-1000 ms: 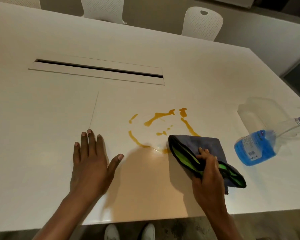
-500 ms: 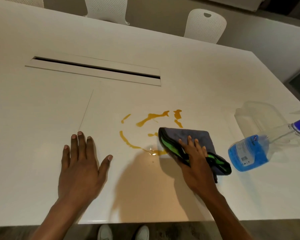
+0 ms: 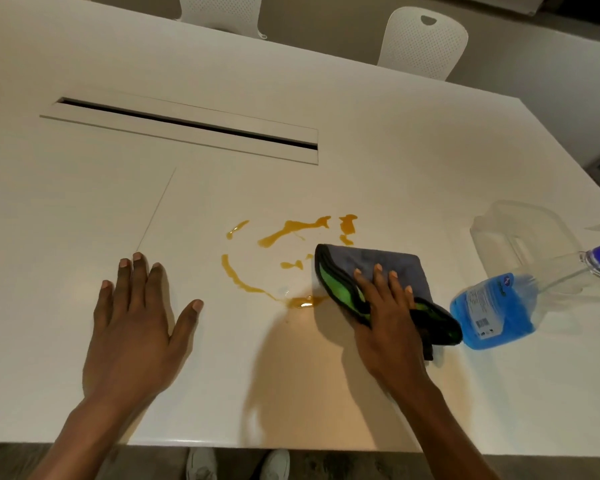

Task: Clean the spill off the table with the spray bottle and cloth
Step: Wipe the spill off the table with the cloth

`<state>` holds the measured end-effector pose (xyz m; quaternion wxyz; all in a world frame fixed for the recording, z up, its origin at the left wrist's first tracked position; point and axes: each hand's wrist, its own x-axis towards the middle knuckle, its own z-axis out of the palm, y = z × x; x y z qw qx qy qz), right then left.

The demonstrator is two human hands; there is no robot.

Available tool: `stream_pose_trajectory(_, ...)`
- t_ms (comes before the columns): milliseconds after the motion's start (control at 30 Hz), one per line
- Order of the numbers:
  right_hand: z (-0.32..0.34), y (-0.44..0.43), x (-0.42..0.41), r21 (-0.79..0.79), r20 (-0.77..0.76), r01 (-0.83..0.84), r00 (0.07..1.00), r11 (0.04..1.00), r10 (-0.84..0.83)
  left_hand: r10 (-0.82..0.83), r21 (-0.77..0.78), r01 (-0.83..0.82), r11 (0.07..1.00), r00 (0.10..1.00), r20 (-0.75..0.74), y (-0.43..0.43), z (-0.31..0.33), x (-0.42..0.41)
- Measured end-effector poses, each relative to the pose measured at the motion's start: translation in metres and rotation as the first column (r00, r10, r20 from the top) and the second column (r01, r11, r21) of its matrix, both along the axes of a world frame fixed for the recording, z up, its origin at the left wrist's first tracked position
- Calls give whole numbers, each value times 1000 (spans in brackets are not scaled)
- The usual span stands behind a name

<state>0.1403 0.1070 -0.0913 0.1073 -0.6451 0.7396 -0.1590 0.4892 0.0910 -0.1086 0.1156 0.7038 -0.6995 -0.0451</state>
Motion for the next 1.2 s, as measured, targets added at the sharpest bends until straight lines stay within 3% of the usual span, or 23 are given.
stream_pose_trajectory(133, 2, 18, -12, 41, -99, -34, 994, 999, 38, 6, -12, -6, 1000, 999, -37, 1, 1, 0)
stream_pose_trajectory(267, 3, -22, -25, 76, -183, 1, 983, 997, 13, 8, -21, -9, 1000, 999, -45, -1, -1, 1)
stream_pose_trajectory(567, 7, 5, -22, 127, -123, -137, 981, 982, 153, 19, -44, -22, 999, 998, -67, -2, -3, 2)
stream_pose_trajectory(800, 3, -42, -36, 85, -155, -42, 986, 995, 55, 21, -37, -23, 999, 999, -38, -2, -1, 1)
stream_pose_trajectory(933, 0, -37, -26, 103, -205, -110, 970, 989, 129, 19, -29, -20, 999, 999, -37, -2, -1, 2)
stream_pose_trajectory(1033, 7, -13, -28, 125, -109, -183, 974, 975, 197, 8, -31, -9, 999, 999, -31, -2, -1, 2)
stream_pose_trajectory(1100, 11, -9, -32, 120, -77, -182, 978, 976, 192, -7, -29, 7, 1000, 1000, -18, -1, -1, 0)
stream_pose_trajectory(1200, 4, -32, -41, 81, -154, -118, 980, 990, 130, -55, -27, 55, 998, 998, -1, -1, -1, -2)
